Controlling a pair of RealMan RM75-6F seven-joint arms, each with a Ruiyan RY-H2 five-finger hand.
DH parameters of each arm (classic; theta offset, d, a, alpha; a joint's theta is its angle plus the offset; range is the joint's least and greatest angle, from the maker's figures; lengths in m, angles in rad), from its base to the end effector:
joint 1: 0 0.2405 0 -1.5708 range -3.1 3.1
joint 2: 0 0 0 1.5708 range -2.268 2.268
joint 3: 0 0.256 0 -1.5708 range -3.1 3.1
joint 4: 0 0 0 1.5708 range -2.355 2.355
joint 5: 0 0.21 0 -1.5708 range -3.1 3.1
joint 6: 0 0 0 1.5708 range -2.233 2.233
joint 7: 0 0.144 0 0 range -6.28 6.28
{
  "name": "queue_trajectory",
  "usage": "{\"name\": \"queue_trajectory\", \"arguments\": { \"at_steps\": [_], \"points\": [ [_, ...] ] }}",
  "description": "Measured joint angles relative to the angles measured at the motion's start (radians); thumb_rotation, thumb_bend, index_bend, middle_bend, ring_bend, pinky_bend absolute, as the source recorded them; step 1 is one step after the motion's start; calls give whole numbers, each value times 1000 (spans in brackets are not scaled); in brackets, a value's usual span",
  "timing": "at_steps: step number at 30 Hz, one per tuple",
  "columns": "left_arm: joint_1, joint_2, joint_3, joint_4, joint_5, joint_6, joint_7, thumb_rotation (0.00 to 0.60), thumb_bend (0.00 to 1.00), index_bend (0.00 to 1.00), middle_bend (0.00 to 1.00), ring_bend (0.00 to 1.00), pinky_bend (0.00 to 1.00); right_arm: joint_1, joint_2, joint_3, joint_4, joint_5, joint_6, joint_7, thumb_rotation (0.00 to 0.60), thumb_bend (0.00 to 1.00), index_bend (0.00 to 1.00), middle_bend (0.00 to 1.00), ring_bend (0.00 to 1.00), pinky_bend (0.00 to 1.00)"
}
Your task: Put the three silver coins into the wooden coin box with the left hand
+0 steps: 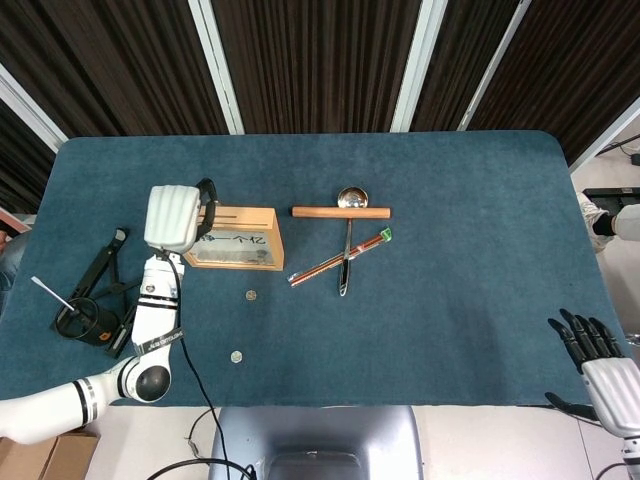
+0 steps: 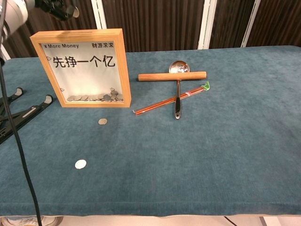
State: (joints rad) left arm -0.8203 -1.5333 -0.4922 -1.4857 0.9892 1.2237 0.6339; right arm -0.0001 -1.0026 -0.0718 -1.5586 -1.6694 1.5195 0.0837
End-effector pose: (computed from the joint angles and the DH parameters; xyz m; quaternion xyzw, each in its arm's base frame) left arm -0.0844 0.4111 0.0854 -0.5990 -0.2745 -0.4701 0.5872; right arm -0.3284 -0.1271 0.1805 0.6561 -0.3846 0.3372 0.5549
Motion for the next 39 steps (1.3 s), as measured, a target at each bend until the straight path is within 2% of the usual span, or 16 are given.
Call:
{"name": "queue_trajectory", "arguments": {
  "at_steps": [8,27,30,35,39],
  "points": [
    [-22,-32,47,55,-5,2,-7,600,526,611,1000,1000,1000,2,1,3,1,6,-4,4,600,149,0,0,0,0],
    [-36,-40,87,68,-22,8,-16,600,527,592,1000,1000,1000,0,1,4,-1,6,-3,1,600,149,0,0,0,0],
    [-38,-40,91,68,-24,8,-17,600,525,520,1000,1000,1000,-1,2,4,0,6,-2,2,600,149,0,0,0,0],
    [-39,-34,92,57,-26,15,-16,600,451,308,1000,1000,1000,0,1,4,-1,5,-4,1,600,149,0,0,0,0],
    [-36,-23,92,38,-25,23,-17,600,424,273,1000,1000,1000,0,2,4,-2,4,-4,0,600,149,0,0,0,0]
  ]
}}
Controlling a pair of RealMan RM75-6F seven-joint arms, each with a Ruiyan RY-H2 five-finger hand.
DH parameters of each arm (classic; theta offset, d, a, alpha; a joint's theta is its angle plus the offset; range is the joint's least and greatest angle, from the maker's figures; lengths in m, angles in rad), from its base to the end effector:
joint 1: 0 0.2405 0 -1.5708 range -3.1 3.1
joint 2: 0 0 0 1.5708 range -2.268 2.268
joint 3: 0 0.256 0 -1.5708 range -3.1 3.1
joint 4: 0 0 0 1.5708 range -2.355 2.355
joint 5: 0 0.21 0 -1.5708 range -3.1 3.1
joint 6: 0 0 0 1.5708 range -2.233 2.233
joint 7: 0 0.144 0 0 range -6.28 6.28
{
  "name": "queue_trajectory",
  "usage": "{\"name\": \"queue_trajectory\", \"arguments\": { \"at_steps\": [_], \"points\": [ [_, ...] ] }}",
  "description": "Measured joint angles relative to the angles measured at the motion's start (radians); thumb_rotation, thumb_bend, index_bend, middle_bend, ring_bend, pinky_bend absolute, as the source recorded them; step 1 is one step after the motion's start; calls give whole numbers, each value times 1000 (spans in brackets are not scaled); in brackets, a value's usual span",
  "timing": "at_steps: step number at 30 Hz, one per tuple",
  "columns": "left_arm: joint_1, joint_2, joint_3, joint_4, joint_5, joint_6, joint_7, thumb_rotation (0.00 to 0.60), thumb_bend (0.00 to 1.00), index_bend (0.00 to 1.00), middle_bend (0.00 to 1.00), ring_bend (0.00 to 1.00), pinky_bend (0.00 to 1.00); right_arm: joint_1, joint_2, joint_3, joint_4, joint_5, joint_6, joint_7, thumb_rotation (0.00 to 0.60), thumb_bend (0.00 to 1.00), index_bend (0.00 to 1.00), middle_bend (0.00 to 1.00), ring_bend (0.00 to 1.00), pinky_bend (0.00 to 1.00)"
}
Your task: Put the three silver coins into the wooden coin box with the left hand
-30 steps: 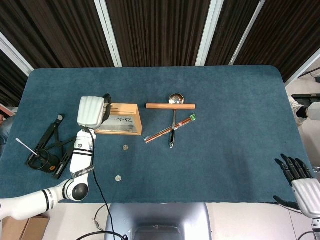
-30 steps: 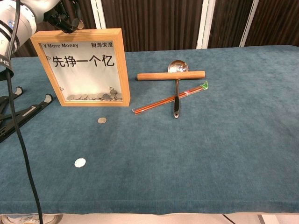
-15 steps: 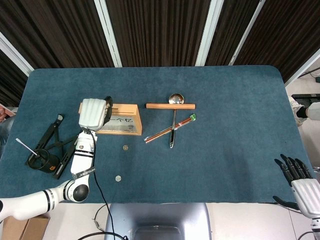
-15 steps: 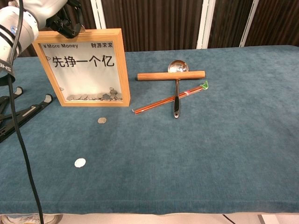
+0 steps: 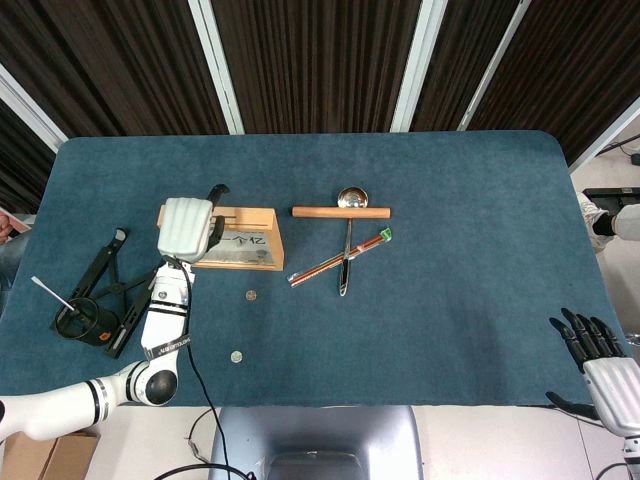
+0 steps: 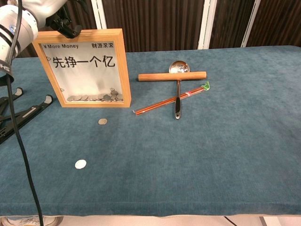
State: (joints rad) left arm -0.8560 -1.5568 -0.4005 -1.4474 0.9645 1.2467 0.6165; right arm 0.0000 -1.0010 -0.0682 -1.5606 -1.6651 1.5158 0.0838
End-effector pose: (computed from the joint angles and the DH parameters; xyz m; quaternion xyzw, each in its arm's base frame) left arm -0.0907 0.4075 0.0644 -0.6199 -0.2733 -0.4494 0.5823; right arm -0.3286 -0.1280 0.1811 0.6548 -0.3854 0.3366 0.5563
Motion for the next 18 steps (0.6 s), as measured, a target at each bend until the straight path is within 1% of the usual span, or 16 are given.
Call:
{"name": "queue_trajectory", "arguments": {
  "at_steps": [5,7,8,11,13,15,18],
  "points": [
    [13,23,5,-57,14,13,-14,600,413,299,1000,1000,1000,-1,0,-2,1,-5,2,1,600,149,0,0,0,0],
    [27,38,17,-99,36,24,-26,600,413,319,1000,1000,1000,-2,1,-2,1,-6,6,5,600,149,0,0,0,0],
    [41,51,32,-135,59,35,-35,600,413,326,1000,1000,1000,-3,2,-1,2,-6,8,8,600,149,0,0,0,0],
    [89,88,90,-234,135,65,-66,600,412,342,1000,1000,1000,-5,2,-2,5,-10,13,13,600,149,0,0,0,0],
    [134,117,149,-308,202,90,-97,600,410,353,1000,1000,1000,-5,2,-3,5,-11,14,13,600,149,0,0,0,0],
    [176,142,200,-350,253,110,-127,600,408,375,1000,1000,1000,-5,2,-4,5,-14,15,12,600,149,0,0,0,0],
    [218,153,265,-375,294,126,-162,600,406,413,1000,1000,1000,-4,-1,-11,4,-31,13,2,600,149,0,0,0,0]
  ]
}}
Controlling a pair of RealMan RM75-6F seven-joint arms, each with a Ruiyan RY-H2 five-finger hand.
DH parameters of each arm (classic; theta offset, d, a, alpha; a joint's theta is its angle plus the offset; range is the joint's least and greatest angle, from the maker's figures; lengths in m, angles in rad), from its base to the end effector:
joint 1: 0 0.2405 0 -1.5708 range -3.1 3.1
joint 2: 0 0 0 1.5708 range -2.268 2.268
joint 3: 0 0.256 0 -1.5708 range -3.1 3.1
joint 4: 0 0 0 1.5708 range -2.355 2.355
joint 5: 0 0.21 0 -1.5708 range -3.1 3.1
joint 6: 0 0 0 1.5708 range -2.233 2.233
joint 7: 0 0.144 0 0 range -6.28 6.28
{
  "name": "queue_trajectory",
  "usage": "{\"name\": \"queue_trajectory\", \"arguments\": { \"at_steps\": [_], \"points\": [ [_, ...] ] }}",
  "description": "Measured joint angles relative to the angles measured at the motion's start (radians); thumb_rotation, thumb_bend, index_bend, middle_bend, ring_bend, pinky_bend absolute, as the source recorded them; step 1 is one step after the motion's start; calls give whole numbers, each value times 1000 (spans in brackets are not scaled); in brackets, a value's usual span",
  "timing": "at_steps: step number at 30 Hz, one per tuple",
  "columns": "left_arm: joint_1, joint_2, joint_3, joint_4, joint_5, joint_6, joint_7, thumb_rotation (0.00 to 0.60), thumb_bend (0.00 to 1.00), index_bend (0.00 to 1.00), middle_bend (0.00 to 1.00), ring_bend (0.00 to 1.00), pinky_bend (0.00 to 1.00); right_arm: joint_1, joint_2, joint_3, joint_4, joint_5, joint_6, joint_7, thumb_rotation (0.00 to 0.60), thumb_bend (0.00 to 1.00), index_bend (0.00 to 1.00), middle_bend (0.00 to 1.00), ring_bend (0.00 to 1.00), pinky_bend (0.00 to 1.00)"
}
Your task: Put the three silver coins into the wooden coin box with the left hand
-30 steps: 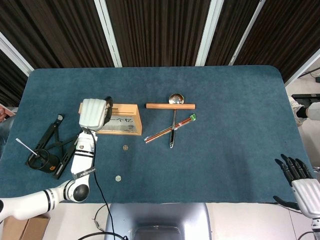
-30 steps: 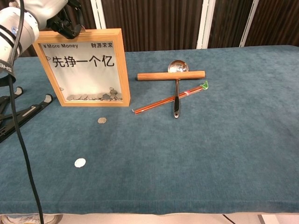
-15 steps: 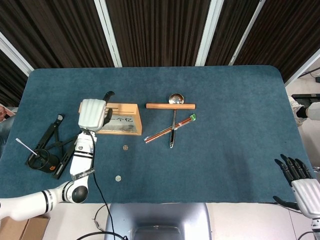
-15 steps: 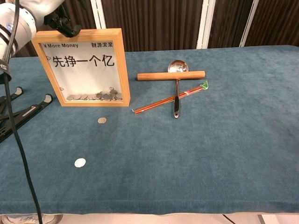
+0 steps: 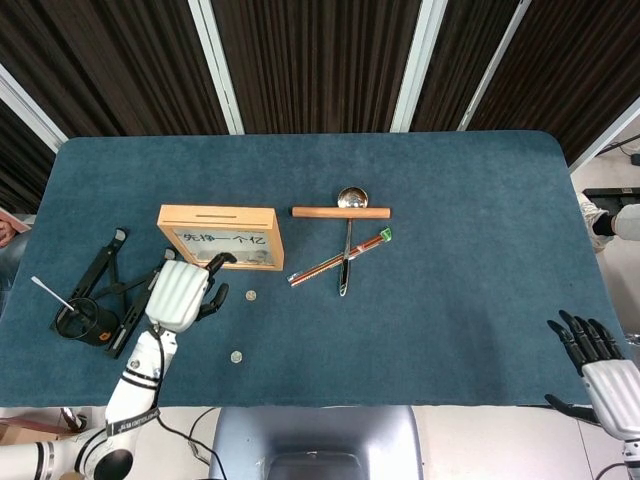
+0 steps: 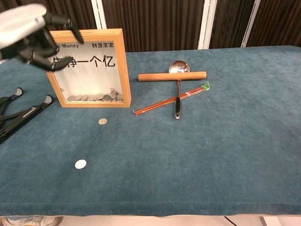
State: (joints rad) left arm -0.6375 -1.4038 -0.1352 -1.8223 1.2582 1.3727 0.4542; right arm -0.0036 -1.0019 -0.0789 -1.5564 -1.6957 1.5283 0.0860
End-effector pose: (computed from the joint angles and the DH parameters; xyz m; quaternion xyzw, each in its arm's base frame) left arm -0.1201 0.2952 0.0619 -0.6717 -0.3105 -0.4842 0.4669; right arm -0.3259 -0.1241 0.1792 0.6630 -0.3812 0.3408 0.5468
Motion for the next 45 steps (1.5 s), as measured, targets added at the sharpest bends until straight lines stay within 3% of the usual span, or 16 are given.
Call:
{"name": "queue_trajectory", "arguments": {
  "at_steps": [6,11,21,29,45],
  "points": [
    [124,-76,207,80,194,61,-51,600,405,450,1000,1000,1000,7,-8,-12,-3,-24,-11,-24,600,149,0,0,0,0],
    [205,-206,254,242,270,83,-83,600,400,457,1000,1000,1000,5,-7,-17,0,-33,-3,-18,600,149,0,0,0,0],
    [256,-369,246,461,309,63,-41,600,379,456,1000,1000,1000,4,-7,-21,1,-39,-1,-18,600,149,0,0,0,0],
    [257,-413,213,520,277,-29,-16,600,379,456,1000,1000,1000,4,-7,-21,4,-36,0,-16,600,149,0,0,0,0],
    [271,-427,188,577,254,-79,9,600,378,433,1000,1000,1000,-1,-4,-21,7,-36,12,-7,600,149,0,0,0,0]
  ]
}}
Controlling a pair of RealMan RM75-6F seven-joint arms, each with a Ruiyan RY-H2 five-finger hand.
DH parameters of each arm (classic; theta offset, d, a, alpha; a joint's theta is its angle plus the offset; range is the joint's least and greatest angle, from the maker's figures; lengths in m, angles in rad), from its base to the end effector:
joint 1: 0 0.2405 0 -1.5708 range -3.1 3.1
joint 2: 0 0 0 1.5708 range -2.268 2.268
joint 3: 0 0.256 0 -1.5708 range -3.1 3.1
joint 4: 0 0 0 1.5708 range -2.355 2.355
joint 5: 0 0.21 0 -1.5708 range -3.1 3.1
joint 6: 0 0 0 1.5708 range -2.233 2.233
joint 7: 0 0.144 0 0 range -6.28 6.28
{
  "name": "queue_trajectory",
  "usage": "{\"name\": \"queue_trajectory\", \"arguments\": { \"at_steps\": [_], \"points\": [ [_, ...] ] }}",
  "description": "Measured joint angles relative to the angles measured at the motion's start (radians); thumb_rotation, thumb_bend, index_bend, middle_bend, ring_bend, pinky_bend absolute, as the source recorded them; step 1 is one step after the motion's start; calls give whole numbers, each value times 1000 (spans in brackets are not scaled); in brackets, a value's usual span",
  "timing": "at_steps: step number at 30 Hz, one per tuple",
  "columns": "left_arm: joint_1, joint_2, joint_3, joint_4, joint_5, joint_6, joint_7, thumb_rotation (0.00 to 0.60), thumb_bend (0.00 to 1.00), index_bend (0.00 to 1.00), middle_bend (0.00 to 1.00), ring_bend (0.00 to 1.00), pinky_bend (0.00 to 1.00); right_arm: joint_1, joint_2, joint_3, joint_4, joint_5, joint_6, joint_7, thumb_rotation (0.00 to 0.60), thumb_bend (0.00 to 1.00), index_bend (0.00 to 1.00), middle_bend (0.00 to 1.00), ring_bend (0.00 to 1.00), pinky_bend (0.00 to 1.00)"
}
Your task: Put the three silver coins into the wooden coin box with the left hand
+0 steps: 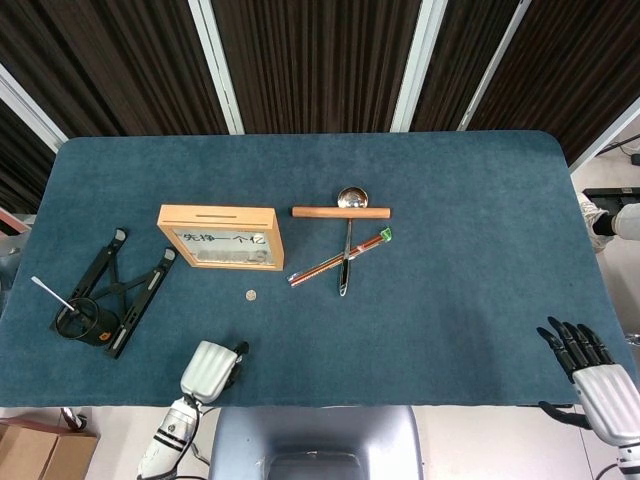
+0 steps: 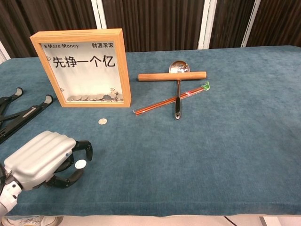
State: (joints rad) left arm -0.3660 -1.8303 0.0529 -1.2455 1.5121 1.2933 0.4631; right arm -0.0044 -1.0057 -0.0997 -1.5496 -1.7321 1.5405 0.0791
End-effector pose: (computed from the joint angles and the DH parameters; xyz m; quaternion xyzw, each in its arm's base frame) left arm -0.2073 0.2141 -0.0803 -0.7578 -0.2915 -0.3618 0.4581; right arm -0.3231 -0.1186 0.1752 0.6762 -0.3757 0.3412 0.5340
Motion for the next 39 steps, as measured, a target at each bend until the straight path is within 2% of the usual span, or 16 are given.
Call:
{"name": "queue_trajectory", "arguments": {
  "at_steps": [39],
  "points": [
    [32,13,-5,10,23,-14,-12,600,375,433,1000,1000,1000,-3,0,1,0,2,5,-1,600,149,0,0,0,0]
  ]
}}
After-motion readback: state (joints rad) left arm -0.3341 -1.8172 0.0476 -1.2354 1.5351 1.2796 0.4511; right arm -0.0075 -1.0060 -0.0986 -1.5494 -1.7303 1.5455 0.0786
